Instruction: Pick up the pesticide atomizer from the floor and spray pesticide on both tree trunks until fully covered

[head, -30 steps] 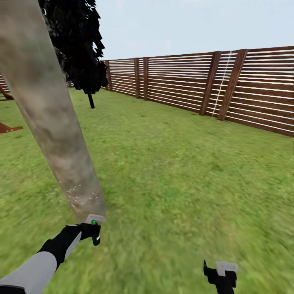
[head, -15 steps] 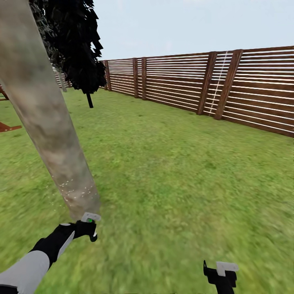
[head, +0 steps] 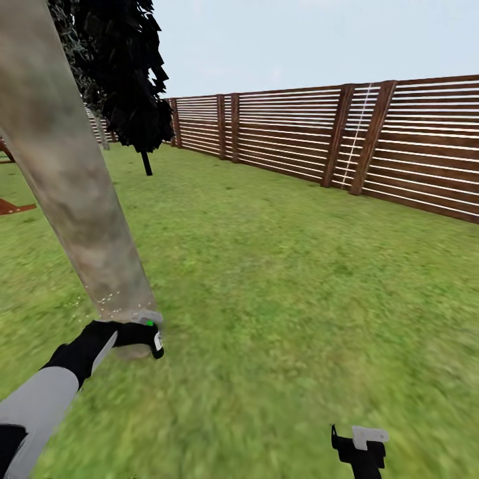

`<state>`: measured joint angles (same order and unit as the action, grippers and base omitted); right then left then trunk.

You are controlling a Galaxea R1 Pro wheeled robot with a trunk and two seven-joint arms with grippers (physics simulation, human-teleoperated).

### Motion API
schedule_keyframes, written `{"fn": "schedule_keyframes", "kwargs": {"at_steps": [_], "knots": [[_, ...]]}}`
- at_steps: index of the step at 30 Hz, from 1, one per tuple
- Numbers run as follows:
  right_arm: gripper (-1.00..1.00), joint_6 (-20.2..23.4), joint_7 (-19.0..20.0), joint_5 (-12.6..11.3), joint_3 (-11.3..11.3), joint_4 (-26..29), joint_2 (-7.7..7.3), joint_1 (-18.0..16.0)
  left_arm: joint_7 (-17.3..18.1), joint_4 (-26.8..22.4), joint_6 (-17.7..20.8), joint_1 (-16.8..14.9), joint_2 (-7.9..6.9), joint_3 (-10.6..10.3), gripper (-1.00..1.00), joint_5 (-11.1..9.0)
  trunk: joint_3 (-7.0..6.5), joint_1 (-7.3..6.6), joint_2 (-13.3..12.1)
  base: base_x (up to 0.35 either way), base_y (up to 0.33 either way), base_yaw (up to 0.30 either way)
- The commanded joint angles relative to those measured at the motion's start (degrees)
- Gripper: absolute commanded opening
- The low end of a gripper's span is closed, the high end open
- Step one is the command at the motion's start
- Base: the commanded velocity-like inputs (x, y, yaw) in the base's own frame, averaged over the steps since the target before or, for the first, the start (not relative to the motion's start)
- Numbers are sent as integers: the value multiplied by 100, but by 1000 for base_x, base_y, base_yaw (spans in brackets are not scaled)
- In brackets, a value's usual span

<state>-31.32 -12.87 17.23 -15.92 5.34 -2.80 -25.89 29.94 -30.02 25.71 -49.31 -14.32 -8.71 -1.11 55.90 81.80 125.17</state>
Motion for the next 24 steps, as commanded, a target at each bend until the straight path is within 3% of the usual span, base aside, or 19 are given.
{"fn": "schedule_keyframes", "kwargs": {"at_steps": [1, 3, 5, 12, 15, 17, 24], "knots": [[100, -14, -31, 61, -28, -7, 4, -4, 24, -16, 109, -10, -100, -20, -100, -45, 9, -1, 2, 0, 0, 145], [100, -14, -31, 61, -27, -7, 4, -4, 42, -20, 163, -15, -246, -17, -100, -49, 19, -1, 2, 0, 0, 196], [100, -14, -31, 61, -26, -7, 5, -4, 45, -21, 168, -11, -277, -17, -100, -49, 30, -1, 2, 0, 0, 213], [100, -14, -31, 61, -25, -7, 3, -4, -20, -163, 181, -24, -225, -25, -100, -43, 68, -1, 2, 0, 0, 218], [100, -14, -31, 68, -25, -7, 4, -4, -342, -880, 209, 37, -231, -20, -100, -58, 71, -1, 2, 0, 0, 28], [100, -14, -31, 69, -30, -7, 0, -4, -353, -1084, 213, 54, -240, -12, -100, -50, 71, -1, 2, 26, 0, 0], [100, -14, -31, 63, -29, -7, -1, -4, -382, -1147, 550, 53, -256, 2, -100, -47, 71, -1, 2, 272, -89, 1]]}}
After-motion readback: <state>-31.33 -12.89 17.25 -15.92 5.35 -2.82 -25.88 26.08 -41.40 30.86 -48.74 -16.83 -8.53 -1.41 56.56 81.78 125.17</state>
